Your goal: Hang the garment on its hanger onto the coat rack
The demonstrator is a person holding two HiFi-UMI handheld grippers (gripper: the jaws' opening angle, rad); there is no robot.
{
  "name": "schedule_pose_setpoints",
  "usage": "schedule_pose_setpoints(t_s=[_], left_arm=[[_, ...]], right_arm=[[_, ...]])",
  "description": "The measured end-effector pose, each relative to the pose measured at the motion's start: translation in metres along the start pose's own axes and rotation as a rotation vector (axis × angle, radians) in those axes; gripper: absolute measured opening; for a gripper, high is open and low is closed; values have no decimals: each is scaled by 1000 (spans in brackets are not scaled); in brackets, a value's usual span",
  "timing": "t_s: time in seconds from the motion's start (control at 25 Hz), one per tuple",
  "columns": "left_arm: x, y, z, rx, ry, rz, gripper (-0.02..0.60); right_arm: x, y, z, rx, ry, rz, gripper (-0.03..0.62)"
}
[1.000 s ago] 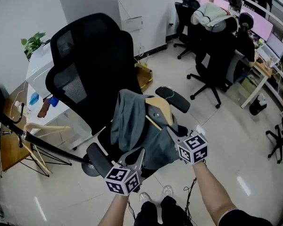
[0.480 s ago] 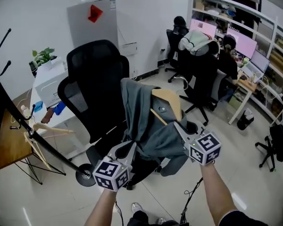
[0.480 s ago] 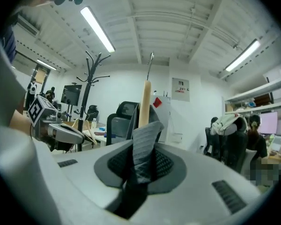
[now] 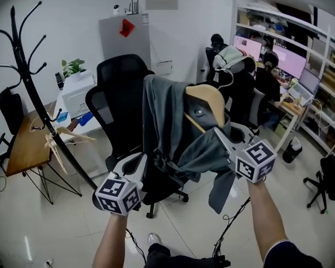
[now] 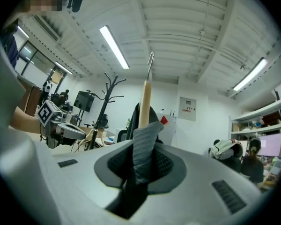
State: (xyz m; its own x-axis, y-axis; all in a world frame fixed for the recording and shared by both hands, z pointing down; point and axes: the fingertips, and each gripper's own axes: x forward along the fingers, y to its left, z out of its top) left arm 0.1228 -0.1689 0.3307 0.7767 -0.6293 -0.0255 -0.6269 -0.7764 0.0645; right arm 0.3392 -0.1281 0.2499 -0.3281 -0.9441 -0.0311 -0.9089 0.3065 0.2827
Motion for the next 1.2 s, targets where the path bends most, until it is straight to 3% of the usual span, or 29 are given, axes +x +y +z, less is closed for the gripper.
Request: schedule_pose_setpoints(t_s=[0.28,0.6,1.0,1.2], left_arm=[[-56,-23,17,5,-47,99,-8],[-126,-7,37,30,-92,254,-8],[-206,56,35,27,-81,421,-8],[-242,118,44,26,-87,479,-8]], right_arm=[[-49,36,42,-41,-22,161,77],[-42,108,52,16,-51,391,77],[31,216,49,82,-58,614,77],[83,276,67,94,-75,694,77]])
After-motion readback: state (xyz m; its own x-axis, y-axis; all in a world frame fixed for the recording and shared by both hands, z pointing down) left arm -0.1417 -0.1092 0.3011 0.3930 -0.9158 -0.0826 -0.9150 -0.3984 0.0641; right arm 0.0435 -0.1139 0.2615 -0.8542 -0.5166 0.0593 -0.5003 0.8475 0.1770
